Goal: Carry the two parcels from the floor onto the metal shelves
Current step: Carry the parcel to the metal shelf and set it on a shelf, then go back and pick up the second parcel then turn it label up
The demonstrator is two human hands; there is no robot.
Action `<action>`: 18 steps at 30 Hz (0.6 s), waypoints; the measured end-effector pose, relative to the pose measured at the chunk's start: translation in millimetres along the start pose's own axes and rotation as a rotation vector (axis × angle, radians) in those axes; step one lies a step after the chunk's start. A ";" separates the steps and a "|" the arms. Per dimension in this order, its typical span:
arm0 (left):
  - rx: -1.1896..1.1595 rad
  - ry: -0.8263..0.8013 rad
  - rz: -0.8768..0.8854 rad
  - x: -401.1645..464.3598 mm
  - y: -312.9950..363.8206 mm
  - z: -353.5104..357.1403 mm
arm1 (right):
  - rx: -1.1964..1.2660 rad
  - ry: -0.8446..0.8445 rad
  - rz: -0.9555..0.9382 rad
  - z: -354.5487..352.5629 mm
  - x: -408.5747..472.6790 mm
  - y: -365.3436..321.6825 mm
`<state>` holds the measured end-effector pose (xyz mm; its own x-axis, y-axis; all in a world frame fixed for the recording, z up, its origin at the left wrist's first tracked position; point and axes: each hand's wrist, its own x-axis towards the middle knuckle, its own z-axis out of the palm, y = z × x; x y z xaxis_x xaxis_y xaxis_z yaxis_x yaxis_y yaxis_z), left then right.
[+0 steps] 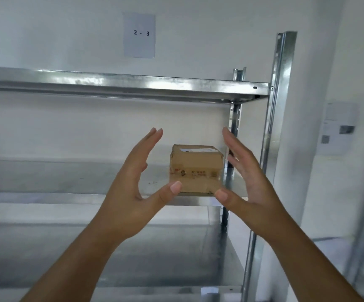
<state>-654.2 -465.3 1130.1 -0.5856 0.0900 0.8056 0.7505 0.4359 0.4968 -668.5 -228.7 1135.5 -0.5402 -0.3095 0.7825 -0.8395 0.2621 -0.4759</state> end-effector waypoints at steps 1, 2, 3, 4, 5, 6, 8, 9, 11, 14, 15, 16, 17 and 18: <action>-0.012 -0.006 0.013 -7.1 3.6 -10.3 | -0.013 0.003 0.001 6.5 -4.9 -11.9; -0.030 -0.009 0.023 -14.8 7.1 -20.8 | -0.026 0.007 0.000 12.8 -10.1 -23.7; -0.053 -0.013 0.029 -22.5 10.1 -31.3 | -0.036 0.013 0.000 19.4 -15.5 -35.6; -0.079 -0.022 0.033 -30.8 12.3 -41.2 | -0.044 0.019 0.005 25.9 -21.9 -47.5; -0.103 -0.036 0.041 -39.3 14.4 -49.6 | -0.056 0.025 0.011 32.3 -29.6 -59.0; -0.124 -0.053 0.048 -48.2 16.4 -57.1 | -0.073 0.030 0.019 38.5 -37.9 -70.6; -0.156 -0.088 0.059 -65.0 22.1 -69.4 | -0.107 0.048 0.047 48.9 -55.6 -94.4; -0.171 -0.101 0.061 -72.4 25.9 -74.5 | -0.118 0.057 0.064 52.7 -63.6 -106.4; -0.200 -0.119 0.058 -86.7 36.2 -83.2 | -0.133 0.062 0.087 58.0 -78.9 -130.1; -0.243 -0.132 0.072 -106.4 56.8 -94.6 | -0.138 0.071 0.092 59.0 -100.2 -162.5; -0.261 -0.131 0.075 -112.5 64.8 -98.4 | -0.138 0.076 0.094 58.0 -106.0 -172.6; -0.278 -0.132 0.076 -118.6 73.5 -102.2 | -0.139 0.079 0.098 56.5 -112.1 -182.6; -0.291 -0.133 0.076 -125.2 82.5 -105.8 | -0.142 0.082 0.102 54.7 -118.4 -192.6; -0.301 -0.133 0.077 -131.9 92.1 -108.9 | -0.146 0.084 0.103 52.2 -125.1 -202.7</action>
<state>-474.5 -534.5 1104.7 -0.5438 0.2368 0.8051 0.8392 0.1415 0.5251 -433.8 -290.8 1113.1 -0.6113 -0.1979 0.7663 -0.7592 0.4200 -0.4972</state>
